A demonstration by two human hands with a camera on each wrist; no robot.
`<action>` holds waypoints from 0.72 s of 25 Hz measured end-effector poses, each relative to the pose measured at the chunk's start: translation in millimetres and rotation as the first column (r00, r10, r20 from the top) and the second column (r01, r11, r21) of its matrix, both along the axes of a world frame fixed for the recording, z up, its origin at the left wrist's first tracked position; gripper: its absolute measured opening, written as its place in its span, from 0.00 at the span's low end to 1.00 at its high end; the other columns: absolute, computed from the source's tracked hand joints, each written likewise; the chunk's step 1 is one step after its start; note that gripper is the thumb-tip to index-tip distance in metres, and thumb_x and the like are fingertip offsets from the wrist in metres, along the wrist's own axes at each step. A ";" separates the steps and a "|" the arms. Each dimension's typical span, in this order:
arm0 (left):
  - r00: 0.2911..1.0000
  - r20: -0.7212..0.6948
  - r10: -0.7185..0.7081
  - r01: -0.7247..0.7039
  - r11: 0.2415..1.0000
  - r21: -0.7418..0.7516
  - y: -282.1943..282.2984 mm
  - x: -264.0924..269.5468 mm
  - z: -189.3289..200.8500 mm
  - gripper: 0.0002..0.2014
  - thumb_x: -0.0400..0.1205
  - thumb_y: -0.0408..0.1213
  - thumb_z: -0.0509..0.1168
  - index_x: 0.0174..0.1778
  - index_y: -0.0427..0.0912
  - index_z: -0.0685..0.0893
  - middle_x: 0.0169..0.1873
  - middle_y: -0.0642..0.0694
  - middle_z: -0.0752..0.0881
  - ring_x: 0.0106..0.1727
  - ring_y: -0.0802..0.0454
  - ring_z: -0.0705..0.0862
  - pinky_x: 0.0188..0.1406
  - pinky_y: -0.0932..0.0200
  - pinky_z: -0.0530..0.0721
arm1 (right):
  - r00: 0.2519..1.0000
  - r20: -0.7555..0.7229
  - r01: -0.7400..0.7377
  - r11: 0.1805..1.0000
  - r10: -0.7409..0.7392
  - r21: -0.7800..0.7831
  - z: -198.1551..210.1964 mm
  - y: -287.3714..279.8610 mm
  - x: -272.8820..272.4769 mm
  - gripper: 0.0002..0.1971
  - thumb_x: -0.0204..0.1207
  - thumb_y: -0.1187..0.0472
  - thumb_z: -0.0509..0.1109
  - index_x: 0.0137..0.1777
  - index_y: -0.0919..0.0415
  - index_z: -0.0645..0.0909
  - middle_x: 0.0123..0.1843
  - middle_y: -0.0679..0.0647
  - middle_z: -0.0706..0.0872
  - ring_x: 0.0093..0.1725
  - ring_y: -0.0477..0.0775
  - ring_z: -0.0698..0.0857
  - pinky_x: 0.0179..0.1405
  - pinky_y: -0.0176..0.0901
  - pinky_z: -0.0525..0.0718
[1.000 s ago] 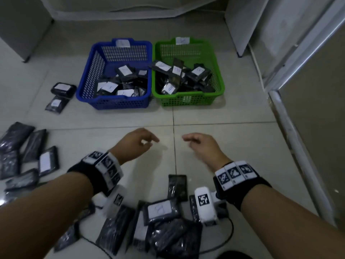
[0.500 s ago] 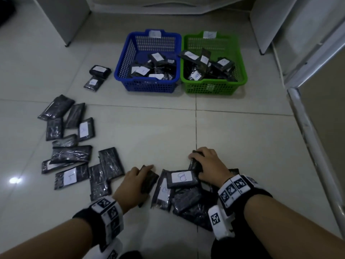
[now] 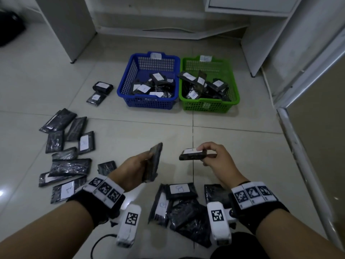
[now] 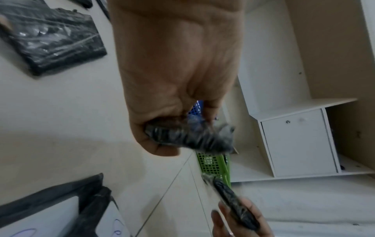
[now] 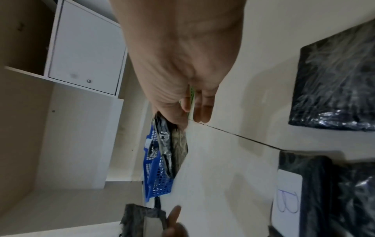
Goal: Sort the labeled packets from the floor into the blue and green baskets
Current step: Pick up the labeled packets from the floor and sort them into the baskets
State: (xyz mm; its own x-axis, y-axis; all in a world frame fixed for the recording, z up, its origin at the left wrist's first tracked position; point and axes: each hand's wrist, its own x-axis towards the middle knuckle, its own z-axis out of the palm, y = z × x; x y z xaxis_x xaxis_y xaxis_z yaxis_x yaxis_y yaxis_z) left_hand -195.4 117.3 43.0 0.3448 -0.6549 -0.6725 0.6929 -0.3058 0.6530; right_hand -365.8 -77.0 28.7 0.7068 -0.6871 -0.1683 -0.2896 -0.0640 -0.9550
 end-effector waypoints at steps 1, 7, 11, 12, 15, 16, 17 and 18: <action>0.997 -0.077 0.016 -0.020 0.999 -0.046 -5.4 0.3 4.9 0.13 0.79 0.47 0.66 0.51 0.41 0.79 0.37 0.44 0.79 0.34 0.50 0.78 0.30 0.58 0.80 | 0.998 0.063 0.001 0.996 -0.007 0.093 8.4 3.2 1.7 0.15 0.71 0.80 0.68 0.43 0.58 0.85 0.53 0.58 0.86 0.45 0.54 0.87 0.45 0.42 0.87; 0.981 -0.189 0.048 -0.083 0.980 -0.183 -24.1 -5.5 17.2 0.12 0.80 0.36 0.64 0.57 0.35 0.79 0.50 0.36 0.85 0.53 0.45 0.86 0.52 0.41 0.87 | 0.953 0.245 0.011 0.830 -0.177 0.558 28.6 7.0 0.4 0.21 0.77 0.80 0.50 0.53 0.68 0.84 0.56 0.63 0.86 0.56 0.61 0.86 0.49 0.53 0.88; 0.998 -0.013 -0.061 0.058 0.979 -0.195 -23.8 -0.3 13.5 0.18 0.85 0.40 0.58 0.68 0.36 0.77 0.61 0.30 0.84 0.62 0.38 0.85 0.59 0.38 0.84 | 0.955 0.243 0.002 0.823 -0.170 0.567 29.2 9.3 -2.8 0.09 0.82 0.70 0.60 0.51 0.69 0.82 0.57 0.61 0.85 0.54 0.60 0.86 0.50 0.56 0.89; 0.996 0.019 -0.082 0.084 0.978 -0.188 -22.3 1.2 10.9 0.18 0.85 0.40 0.59 0.69 0.37 0.76 0.61 0.29 0.84 0.61 0.37 0.85 0.58 0.40 0.85 | 0.961 0.235 0.001 0.849 -0.147 0.528 26.9 10.2 -2.8 0.08 0.81 0.72 0.61 0.53 0.68 0.81 0.57 0.60 0.84 0.53 0.59 0.86 0.48 0.53 0.89; 0.994 0.039 -0.106 0.112 0.978 -0.177 -19.9 1.1 6.5 0.18 0.85 0.41 0.60 0.70 0.40 0.76 0.61 0.30 0.84 0.56 0.39 0.86 0.51 0.44 0.86 | 0.968 0.221 -0.001 0.875 -0.121 0.484 21.4 13.3 0.8 0.14 0.80 0.76 0.61 0.62 0.63 0.77 0.55 0.62 0.85 0.51 0.57 0.87 0.45 0.49 0.89; 0.993 0.038 -0.113 0.119 0.976 -0.181 -19.8 0.3 6.4 0.18 0.84 0.40 0.61 0.69 0.41 0.76 0.61 0.31 0.84 0.55 0.40 0.87 0.51 0.45 0.86 | 0.968 0.217 0.004 0.874 -0.125 0.486 19.8 14.3 3.7 0.16 0.80 0.76 0.62 0.64 0.62 0.76 0.54 0.63 0.85 0.51 0.58 0.87 0.45 0.49 0.89; 0.991 0.048 -0.123 0.130 0.974 -0.186 -19.2 -0.1 6.8 0.18 0.82 0.37 0.63 0.69 0.42 0.76 0.62 0.33 0.84 0.55 0.41 0.87 0.51 0.45 0.86 | 0.968 0.211 0.012 0.870 -0.133 0.492 18.1 15.9 7.4 0.18 0.79 0.76 0.62 0.66 0.61 0.74 0.54 0.64 0.85 0.51 0.59 0.87 0.46 0.50 0.89; 0.988 0.078 -0.133 0.146 0.971 -0.189 -18.5 0.6 6.5 0.20 0.80 0.33 0.66 0.69 0.42 0.76 0.62 0.34 0.84 0.55 0.42 0.86 0.51 0.47 0.86 | 0.968 0.205 0.023 0.864 -0.145 0.504 16.6 17.2 12.3 0.19 0.79 0.76 0.63 0.67 0.61 0.73 0.54 0.64 0.85 0.51 0.59 0.87 0.46 0.50 0.89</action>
State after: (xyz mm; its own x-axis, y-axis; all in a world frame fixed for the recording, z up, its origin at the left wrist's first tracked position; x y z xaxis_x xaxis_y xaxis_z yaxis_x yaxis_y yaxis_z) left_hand -194.8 98.8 49.5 0.2791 -0.8149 -0.5080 0.6069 -0.2603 0.7509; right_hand -353.5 -59.8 45.4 0.7103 -0.6148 -0.3428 -0.0432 0.4480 -0.8930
